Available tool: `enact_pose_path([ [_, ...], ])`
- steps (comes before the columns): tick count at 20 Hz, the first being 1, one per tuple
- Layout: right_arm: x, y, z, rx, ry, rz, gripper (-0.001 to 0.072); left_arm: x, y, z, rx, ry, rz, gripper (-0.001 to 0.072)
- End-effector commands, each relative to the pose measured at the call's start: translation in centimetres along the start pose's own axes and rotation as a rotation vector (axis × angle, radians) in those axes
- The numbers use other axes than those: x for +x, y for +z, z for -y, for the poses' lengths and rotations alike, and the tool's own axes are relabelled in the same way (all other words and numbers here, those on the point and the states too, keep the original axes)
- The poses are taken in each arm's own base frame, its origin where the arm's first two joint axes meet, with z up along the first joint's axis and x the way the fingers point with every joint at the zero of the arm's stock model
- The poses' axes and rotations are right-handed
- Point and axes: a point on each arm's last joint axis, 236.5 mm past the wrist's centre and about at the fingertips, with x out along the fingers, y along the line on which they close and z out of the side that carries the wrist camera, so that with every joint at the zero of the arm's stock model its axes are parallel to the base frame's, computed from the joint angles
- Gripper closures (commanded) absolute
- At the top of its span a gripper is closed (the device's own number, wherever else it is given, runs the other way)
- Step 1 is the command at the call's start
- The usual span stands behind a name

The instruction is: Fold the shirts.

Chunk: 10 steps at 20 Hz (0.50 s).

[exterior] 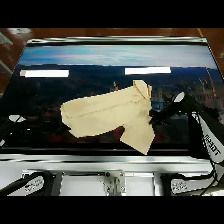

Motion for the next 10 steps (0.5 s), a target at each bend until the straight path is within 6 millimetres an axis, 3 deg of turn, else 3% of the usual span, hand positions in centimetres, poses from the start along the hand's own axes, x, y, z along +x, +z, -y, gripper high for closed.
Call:
enact_pose_path([
  [1, 0.1, 1.7, -0.8, -0.006, 0.009, 0.088, 0.0652, -1.0, 0.7, 1.3, 0.049, -0.018, 0.006, 0.0675],
  [3, -2.2, 2.7, -1.9, -0.044, 0.02, 0.16, 0.0653, -2.3, 2.2, 3.0, 0.102, -0.035, 0.02, 0.0676],
  [4, -4.4, 3.5, -3.0, -0.089, 0.03, 0.225, 0.0652, -3.3, 3.4, 4.1, 0.143, -0.038, 0.048, 0.0677],
  [6, -11.1, 5.2, -6.4, -0.245, 0.055, 0.405, 0.0653, -7.1, 6.5, 8.0, 0.278, -0.038, 0.148, 0.0677],
  [7, -15.6, 5.5, -8.7, -0.349, 0.066, 0.52, 0.0653, -9.8, 7.8, 10.7, 0.371, -0.031, 0.211, 0.0677],
  [8, -21.6, 5.3, -11.3, -0.461, 0.07, 0.67, 0.0653, -13.4, 9.0, 14.2, 0.485, -0.012, 0.298, 0.0677],
  [9, -27.9, 4.3, -13.8, -0.555, 0.066, 0.838, 0.0653, -17.5, 9.7, 17.9, 0.603, 0.015, 0.402, 0.0677],
  [10, -35.2, 2.1, -16.2, -0.641, 0.06, 1.037, 0.0653, -22.2, 9.8, 22.2, 0.731, 0.054, 0.532, 0.0676],
])
